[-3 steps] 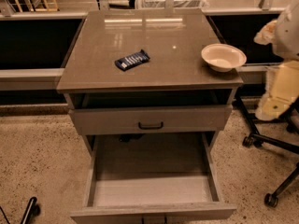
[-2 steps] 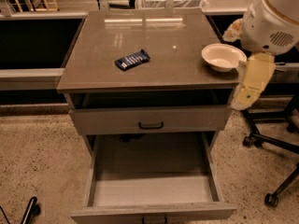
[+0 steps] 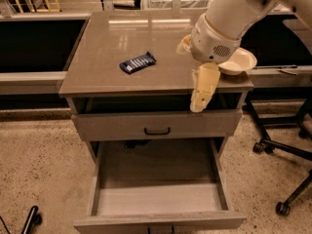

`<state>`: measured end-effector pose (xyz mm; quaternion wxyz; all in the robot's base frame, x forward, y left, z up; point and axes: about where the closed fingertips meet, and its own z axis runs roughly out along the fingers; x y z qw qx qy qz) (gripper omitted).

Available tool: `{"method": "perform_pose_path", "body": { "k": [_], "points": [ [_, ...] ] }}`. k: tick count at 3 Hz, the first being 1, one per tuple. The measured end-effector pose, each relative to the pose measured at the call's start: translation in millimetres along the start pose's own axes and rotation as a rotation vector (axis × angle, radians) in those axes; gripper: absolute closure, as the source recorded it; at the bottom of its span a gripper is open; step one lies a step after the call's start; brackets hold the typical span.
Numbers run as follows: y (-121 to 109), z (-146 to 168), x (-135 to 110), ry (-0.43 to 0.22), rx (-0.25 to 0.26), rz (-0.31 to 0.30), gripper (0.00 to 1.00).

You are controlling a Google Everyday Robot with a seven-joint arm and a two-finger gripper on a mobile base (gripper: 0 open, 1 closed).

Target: Place rxbar blueberry into middle drawer

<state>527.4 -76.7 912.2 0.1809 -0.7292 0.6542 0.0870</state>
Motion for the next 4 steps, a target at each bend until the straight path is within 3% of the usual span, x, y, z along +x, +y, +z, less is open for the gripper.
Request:
{"method": "perform_pose_path", "body": {
  "k": [1,2,3,4],
  "points": [
    [0,1,-1,0.001,-0.001,-0.002,0.00],
    [-27,22,-12,0.036,-0.033,-0.090,0.00],
    [-82,48,-25,0.134,-0.059,-0.248,0.00],
    [-134,60,-42,0.224,-0.042,-0.381,0.00]
  ]
}}
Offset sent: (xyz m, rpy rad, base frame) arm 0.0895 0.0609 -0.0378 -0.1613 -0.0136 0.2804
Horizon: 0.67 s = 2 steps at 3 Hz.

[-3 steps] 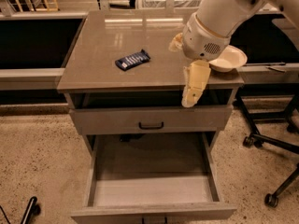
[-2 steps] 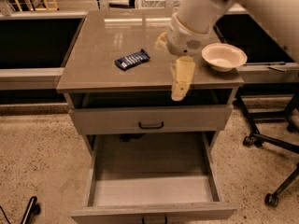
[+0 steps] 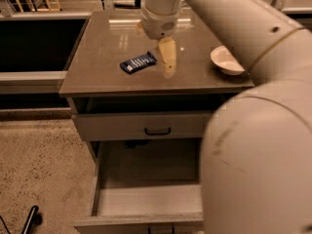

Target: Place rxbar blueberry into middle drawer

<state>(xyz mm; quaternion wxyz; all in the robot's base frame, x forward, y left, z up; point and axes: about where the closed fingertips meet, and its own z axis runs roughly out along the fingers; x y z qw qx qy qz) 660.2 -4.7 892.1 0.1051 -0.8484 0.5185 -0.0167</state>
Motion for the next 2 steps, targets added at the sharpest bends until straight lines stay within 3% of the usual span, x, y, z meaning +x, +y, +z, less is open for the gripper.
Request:
{"method": "perform_pose_path", "body": {
  "k": [1,2],
  "points": [
    [-45,28,-3,0.078,-0.022,-0.112,0.00],
    [-55,53,-5,0.068,-0.053,-0.143,0.00]
  ]
}}
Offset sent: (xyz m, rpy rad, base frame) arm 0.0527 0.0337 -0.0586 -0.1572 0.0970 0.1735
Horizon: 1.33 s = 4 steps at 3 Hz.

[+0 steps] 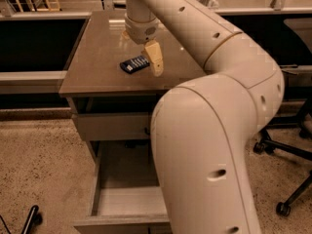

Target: Place rxbar blueberry into middle drawer

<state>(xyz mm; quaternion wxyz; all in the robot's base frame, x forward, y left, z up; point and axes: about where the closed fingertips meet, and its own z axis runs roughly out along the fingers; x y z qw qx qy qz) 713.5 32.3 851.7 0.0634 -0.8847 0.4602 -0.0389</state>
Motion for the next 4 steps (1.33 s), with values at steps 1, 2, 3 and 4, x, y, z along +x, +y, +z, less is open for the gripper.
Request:
{"method": "perform_pose_path", "body": {
  "k": [1,2,3,4],
  "points": [
    [-8,22,1,-0.017,-0.028,-0.002,0.00],
    [-14,36,8,-0.032,-0.042,0.023,0.15],
    [-22,44,15,-0.045,-0.040,0.045,0.43],
    [-21,42,16,-0.044,-0.040,0.049,0.50]
  ]
}}
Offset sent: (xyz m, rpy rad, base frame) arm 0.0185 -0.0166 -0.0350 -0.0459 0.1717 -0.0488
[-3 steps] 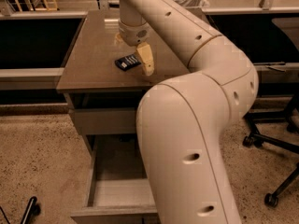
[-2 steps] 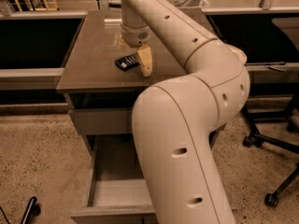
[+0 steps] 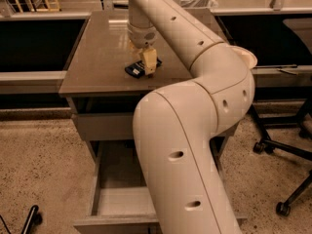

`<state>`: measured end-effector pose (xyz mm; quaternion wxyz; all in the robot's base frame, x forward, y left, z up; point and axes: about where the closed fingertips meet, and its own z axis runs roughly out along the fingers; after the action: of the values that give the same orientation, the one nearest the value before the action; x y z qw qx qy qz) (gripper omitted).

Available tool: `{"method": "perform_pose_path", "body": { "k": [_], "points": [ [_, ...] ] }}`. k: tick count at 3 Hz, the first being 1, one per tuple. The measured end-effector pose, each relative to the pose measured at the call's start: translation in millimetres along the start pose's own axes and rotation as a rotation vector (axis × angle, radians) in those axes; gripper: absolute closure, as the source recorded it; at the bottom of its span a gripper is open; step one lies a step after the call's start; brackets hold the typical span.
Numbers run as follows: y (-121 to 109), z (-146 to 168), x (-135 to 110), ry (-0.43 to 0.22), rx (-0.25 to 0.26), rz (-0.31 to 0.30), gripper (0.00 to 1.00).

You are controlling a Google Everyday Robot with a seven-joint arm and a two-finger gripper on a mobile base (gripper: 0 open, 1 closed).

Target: Place rxbar blueberry into middle drawer

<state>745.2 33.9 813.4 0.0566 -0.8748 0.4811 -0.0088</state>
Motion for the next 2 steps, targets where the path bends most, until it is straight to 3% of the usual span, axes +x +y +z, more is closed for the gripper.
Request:
{"method": "perform_pose_path", "body": {
  "k": [1,2],
  "points": [
    [2.2,-2.3,3.5,-0.008,0.002,0.016,0.61],
    [4.3,-11.6,0.8,-0.118,0.047,0.069,0.84]
  ]
}}
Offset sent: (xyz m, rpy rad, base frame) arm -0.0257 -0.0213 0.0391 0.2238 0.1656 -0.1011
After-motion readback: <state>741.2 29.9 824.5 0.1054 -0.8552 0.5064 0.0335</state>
